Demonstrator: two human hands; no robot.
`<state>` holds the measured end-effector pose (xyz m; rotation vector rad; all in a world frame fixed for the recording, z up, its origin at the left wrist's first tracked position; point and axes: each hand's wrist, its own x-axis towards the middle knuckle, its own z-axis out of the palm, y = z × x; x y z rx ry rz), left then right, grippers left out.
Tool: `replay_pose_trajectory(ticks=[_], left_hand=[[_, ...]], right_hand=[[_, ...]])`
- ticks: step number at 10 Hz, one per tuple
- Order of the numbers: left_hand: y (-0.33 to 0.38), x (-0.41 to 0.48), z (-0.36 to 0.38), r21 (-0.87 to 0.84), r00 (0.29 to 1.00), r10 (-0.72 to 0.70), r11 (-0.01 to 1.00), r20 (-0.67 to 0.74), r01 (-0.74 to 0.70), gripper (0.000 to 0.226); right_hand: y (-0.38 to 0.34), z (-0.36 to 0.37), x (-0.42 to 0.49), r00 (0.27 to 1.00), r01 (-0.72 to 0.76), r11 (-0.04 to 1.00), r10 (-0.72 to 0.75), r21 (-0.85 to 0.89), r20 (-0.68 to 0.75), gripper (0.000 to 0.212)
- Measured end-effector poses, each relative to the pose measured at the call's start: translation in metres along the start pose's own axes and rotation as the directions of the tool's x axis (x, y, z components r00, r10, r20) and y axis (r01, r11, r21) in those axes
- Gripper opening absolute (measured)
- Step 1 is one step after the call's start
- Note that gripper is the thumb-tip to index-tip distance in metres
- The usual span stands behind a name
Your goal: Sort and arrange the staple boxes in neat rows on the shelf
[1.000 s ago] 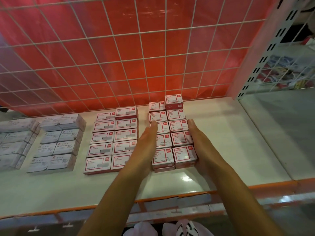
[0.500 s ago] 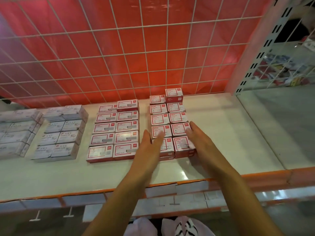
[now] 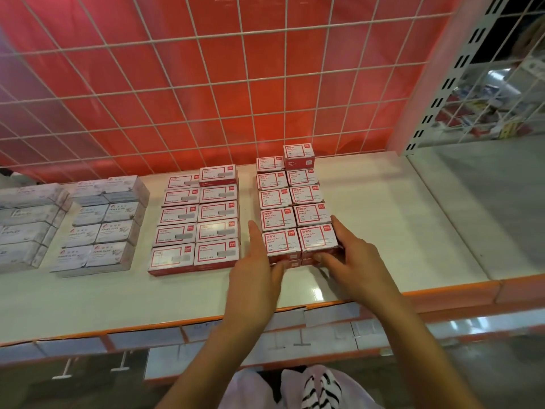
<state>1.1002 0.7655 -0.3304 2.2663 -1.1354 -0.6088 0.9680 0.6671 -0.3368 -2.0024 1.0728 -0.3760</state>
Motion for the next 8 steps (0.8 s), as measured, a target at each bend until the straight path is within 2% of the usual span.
replay_pose_trajectory(ticks=[1,6,7,8], left_hand=[[0.0027,-0.0004,0.0006,0.105,0.999,0.021,0.994,0.025,-0.023,0.087],[0.0003,0.0035,0.0008,0.220,0.992,0.124,0.968,0.013,-0.124,0.085],[0.0003,0.0050,0.0027,0.214,0.994,0.106,0.971,0.000,-0.103,0.089],[0.0017,-0.0022,-0.0025,0.196,0.996,0.089,0.977,0.002,-0.088,0.096]], right_hand=[[0.0016,0.0044,-0.0014,1.000,0.006,0.999,-0.006,-0.032,-0.021,0.055],[0.0034,0.0078,-0.0038,0.999,0.014,0.999,-0.016,-0.050,-0.041,0.063],[0.0025,0.0085,-0.0037,1.000,-0.008,0.998,0.006,-0.064,-0.028,0.072],[-0.0014,0.0042,-0.0100,0.996,-0.076,0.995,0.072,-0.059,-0.059,0.090]])
